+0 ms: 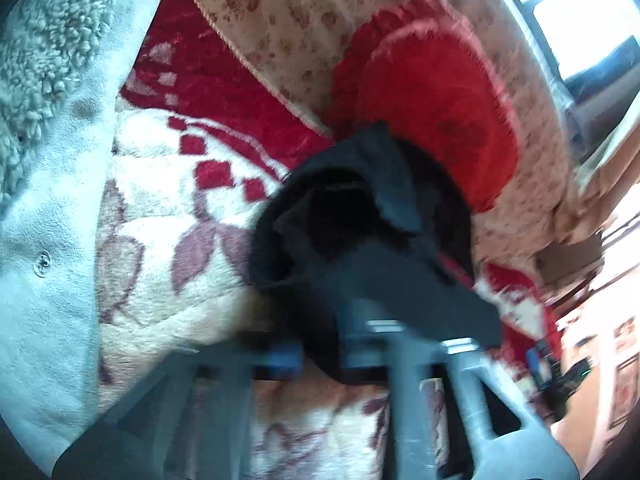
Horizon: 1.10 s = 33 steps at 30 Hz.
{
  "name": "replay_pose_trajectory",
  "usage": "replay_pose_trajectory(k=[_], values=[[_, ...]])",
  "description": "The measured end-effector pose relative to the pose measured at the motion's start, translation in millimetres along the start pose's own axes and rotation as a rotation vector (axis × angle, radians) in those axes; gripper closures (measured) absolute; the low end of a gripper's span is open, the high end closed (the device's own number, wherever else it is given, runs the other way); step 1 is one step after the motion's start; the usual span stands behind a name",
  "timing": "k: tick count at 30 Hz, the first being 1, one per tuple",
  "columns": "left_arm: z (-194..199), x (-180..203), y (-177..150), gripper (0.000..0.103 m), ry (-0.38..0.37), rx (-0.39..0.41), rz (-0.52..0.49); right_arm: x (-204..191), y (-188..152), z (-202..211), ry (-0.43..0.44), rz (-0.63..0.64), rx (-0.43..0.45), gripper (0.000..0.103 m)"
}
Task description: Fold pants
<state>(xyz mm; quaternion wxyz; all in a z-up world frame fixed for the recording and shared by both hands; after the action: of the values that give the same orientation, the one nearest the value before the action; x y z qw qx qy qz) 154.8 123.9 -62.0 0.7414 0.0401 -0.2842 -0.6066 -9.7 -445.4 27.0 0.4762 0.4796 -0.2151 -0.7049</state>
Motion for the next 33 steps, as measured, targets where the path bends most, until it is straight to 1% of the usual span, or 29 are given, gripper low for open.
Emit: replay_pose_trajectory(k=[1,2,5,6,8,10,11,12,13,14,16,20,22,23,24,26,27,28,29,30,33], values=[[2,1,0,0.095,0.020,0.013,-0.018,6,0,-3,0.047,-0.046,-0.012,0.027],[4,4,0,0.095,0.034,0.032,-0.043,10,0,-5,0.076,-0.084,-0.019,0.027],[8,14,-1,0.094,0.078,0.066,-0.109,37,1,-10,0.188,-0.268,-0.003,0.027],[8,18,-1,0.093,0.097,0.074,-0.137,50,1,-10,0.202,-0.344,0.013,0.027],[8,20,0,0.092,0.116,0.081,-0.148,70,-1,-9,0.215,-0.462,0.039,0.027],[9,21,0,0.092,0.099,0.088,-0.148,89,-6,-15,0.272,-0.582,0.030,0.028],[10,21,0,0.093,0.098,0.094,-0.151,94,-8,-18,0.300,-0.621,0.016,0.031],[13,22,-1,0.096,0.094,0.109,-0.160,98,-10,-22,0.318,-0.658,-0.001,0.033],[14,23,-1,0.097,0.097,0.114,-0.161,102,-11,-24,0.305,-0.678,-0.013,0.039],[17,23,-2,0.098,0.101,0.122,-0.162,105,-13,-25,0.288,-0.700,-0.019,0.040],[22,24,-3,0.098,0.111,0.138,-0.157,107,-16,-26,0.292,-0.719,-0.023,0.043],[29,22,-6,0.098,0.109,0.139,-0.131,103,-21,-34,0.271,-0.709,-0.106,0.045],[30,24,-6,0.098,0.110,0.138,-0.124,101,-22,-42,0.263,-0.688,-0.129,0.045],[29,25,-6,0.098,0.114,0.138,-0.121,101,-22,-48,0.255,-0.680,-0.147,0.049],[29,25,-5,0.098,0.118,0.138,-0.117,101,-22,-55,0.254,-0.674,-0.157,0.052],[32,24,-6,0.098,0.116,0.141,-0.095,102,-22,-63,0.240,-0.650,-0.170,0.067],[33,22,-8,0.098,0.112,0.139,-0.078,104,-22,-63,0.242,-0.652,-0.166,0.070],[36,19,-10,0.098,0.111,0.135,-0.060,106,-23,-63,0.259,-0.666,-0.159,0.080],[38,15,-13,0.099,0.106,0.130,-0.044,107,-22,-62,0.276,-0.671,-0.156,0.096],[43,10,-19,0.099,0.094,0.122,-0.020,106,-22,-60,0.297,-0.668,-0.149,0.099],[59,-6,-37,0.099,0.067,0.103,0.030,96,-18,-47,0.336,-0.633,-0.135,0.099]])
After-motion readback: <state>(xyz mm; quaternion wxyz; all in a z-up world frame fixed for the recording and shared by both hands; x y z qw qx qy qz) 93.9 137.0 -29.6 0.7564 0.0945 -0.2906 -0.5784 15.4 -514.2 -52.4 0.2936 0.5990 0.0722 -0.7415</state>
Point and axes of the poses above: each gripper's, at about its wrist camera, not at the fingertips, and z roughly against the way its jaws point, x to its right, y to its top, the point moved 3 cm from there along -z, roughly the way its jaws point, and after that the axes turned 14 degrees about y, right-handed, at the moved point
